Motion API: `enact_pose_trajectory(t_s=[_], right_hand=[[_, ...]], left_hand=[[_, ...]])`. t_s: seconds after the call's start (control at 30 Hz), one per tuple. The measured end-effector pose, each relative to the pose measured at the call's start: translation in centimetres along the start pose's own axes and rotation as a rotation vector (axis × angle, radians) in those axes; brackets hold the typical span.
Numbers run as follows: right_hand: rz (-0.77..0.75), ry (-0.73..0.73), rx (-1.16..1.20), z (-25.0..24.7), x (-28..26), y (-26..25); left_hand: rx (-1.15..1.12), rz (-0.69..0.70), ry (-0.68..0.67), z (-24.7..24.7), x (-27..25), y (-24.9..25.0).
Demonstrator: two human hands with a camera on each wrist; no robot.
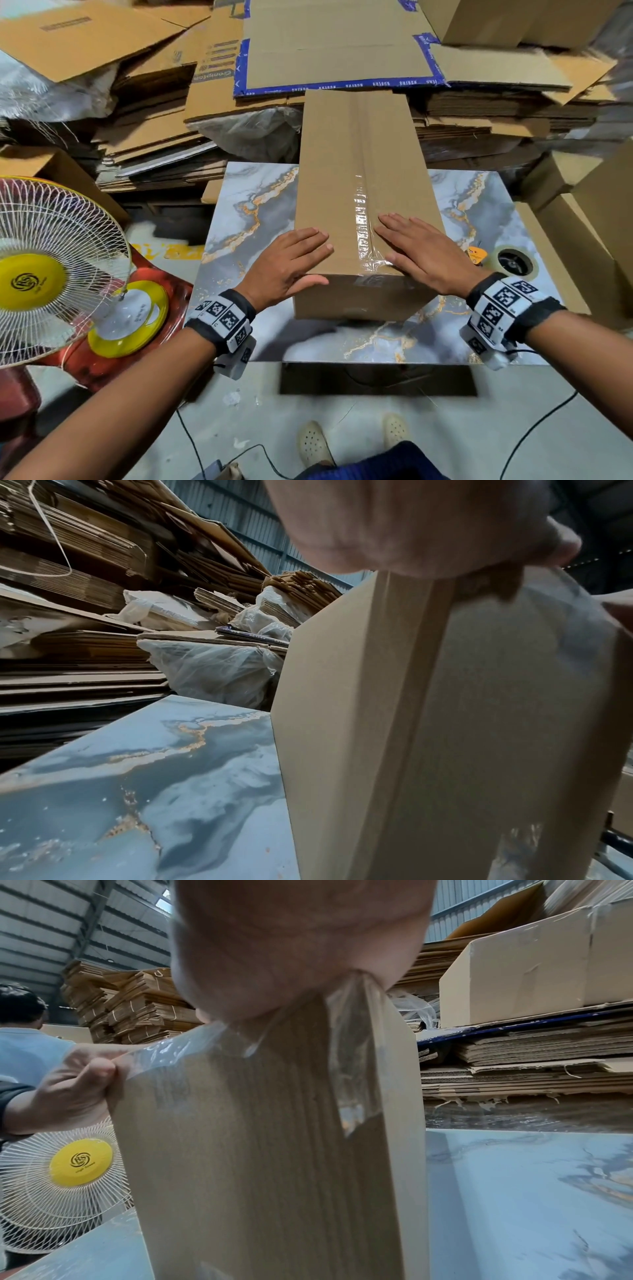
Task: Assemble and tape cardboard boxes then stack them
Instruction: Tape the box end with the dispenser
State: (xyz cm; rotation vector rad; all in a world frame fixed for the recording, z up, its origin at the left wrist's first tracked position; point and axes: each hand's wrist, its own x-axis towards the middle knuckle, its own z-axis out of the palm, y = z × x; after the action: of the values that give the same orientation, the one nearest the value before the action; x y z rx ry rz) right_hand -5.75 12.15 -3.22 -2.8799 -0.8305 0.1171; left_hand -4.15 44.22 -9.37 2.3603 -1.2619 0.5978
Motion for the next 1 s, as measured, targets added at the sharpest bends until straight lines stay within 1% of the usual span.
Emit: enact_pose_trajectory(t_s=[0.13, 0.3, 0.4, 0.53, 0.63, 0.77, 0.9, 1.0], right_hand=[[0.001, 0.001, -0.020, 0.0, 0.0, 0.0], [0.005, -0.004, -0.020, 0.0, -0.1, -0.1], [0.005, -0.007, -0.021, -0.1, 0.0, -0.1], [0.004, -0.006, -0.021, -0.2, -0.1, -0.2], [0.005, -0.006, -0.024, -0.1, -0.1, -0.2], [-0.007, 0.001, -0.001, -0.1, -0.1, -0.1], [-0.026, -0.006, 0.032, -0.1, -0.3, 0.0], [-0.072, -0.021, -0.062, -0.1, -0.7, -0.3]], left_hand=[[-0.009, 0.015, -0.041, -0.3, 0.0, -0.1], [-0.028, 0.006, -0.145, -1.4, -0.3, 0.0], [-0.026, 0.007, -0.173, -1.8, -0.1, -0.1], [-0.102, -0.100, -0.159, -2.9, 0.5, 0.5], [-0.012, -0.195, -0.148, -3.0, 2.3, 2.7], [0.176, -0.139, -0.151, -0.7, 4.7, 4.7], [0.270, -0.158, -0.235, 0.5, 4.6, 4.5], [0.303, -0.183, -0.284, 0.6, 4.6, 4.8]])
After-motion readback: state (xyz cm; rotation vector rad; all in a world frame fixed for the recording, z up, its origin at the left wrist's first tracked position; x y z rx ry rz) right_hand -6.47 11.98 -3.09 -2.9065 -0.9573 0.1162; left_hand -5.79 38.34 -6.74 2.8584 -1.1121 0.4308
